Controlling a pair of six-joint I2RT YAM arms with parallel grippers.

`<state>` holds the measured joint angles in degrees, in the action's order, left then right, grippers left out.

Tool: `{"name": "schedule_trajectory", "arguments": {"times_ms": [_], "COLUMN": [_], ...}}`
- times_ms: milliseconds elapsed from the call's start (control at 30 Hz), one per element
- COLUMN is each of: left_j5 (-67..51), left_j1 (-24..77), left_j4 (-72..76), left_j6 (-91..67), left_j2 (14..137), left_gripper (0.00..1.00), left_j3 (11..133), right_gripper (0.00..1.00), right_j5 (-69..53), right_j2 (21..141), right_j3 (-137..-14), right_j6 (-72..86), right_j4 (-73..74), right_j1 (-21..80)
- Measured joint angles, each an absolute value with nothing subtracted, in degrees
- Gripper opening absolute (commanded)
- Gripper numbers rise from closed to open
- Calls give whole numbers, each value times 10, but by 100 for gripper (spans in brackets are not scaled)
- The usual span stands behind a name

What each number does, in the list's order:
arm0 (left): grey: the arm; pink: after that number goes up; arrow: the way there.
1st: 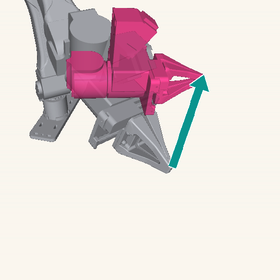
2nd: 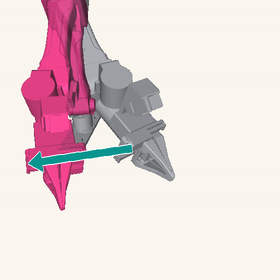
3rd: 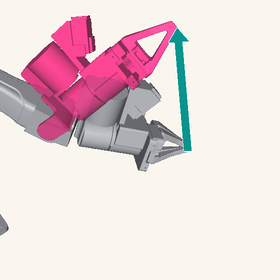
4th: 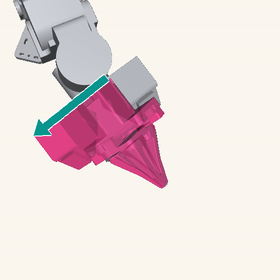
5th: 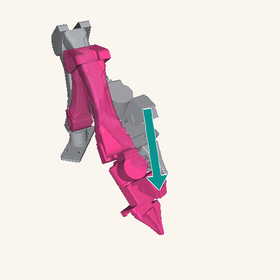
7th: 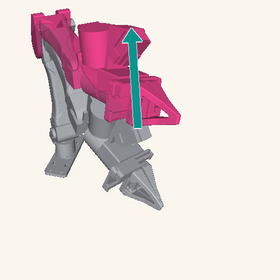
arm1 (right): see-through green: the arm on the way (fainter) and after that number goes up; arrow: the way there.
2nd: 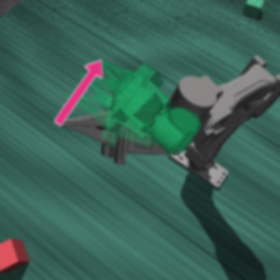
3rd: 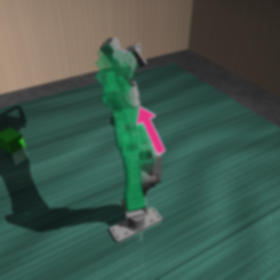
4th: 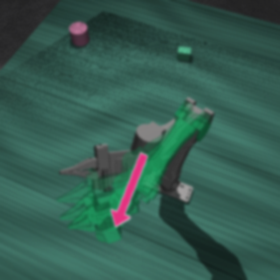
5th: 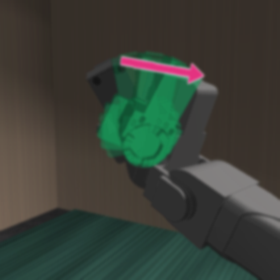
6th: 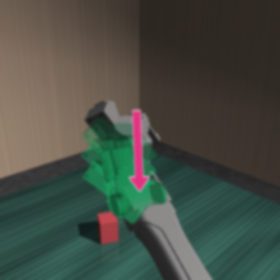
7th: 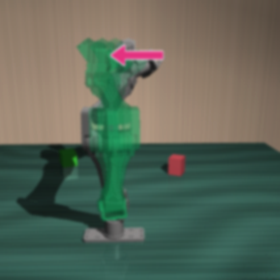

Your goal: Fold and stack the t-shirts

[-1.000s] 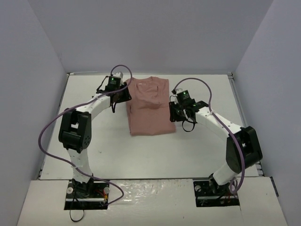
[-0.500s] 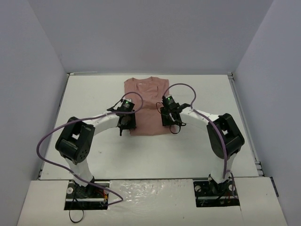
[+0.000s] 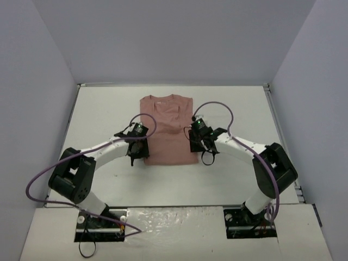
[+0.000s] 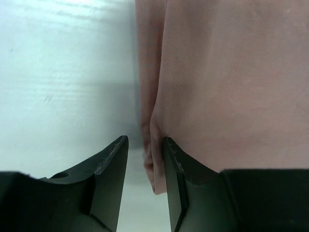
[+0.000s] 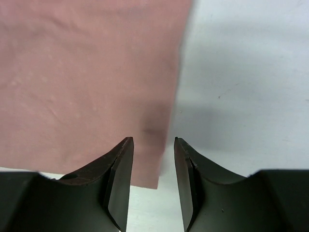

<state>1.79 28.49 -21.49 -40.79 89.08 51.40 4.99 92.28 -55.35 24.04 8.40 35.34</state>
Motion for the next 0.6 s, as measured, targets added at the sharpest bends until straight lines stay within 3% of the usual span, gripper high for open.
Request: {"name": "schedule_trajectory", "arguments": {"times_ms": [167, 600], "left_j5": [14, -2], "left_j1": [285, 289], "left_j4": [-235, -245], "left_j6": [-424, -457], "left_j2": [843, 878], "left_gripper": [62, 61], "left_j3": [514, 506], "right_gripper": [54, 53], "right_j5": [58, 40], "right_j2": [885, 927], "right_j3": [-554, -531], "right_j6": [275, 338], "right_j4": [87, 92], "right_j1": [353, 368]}}
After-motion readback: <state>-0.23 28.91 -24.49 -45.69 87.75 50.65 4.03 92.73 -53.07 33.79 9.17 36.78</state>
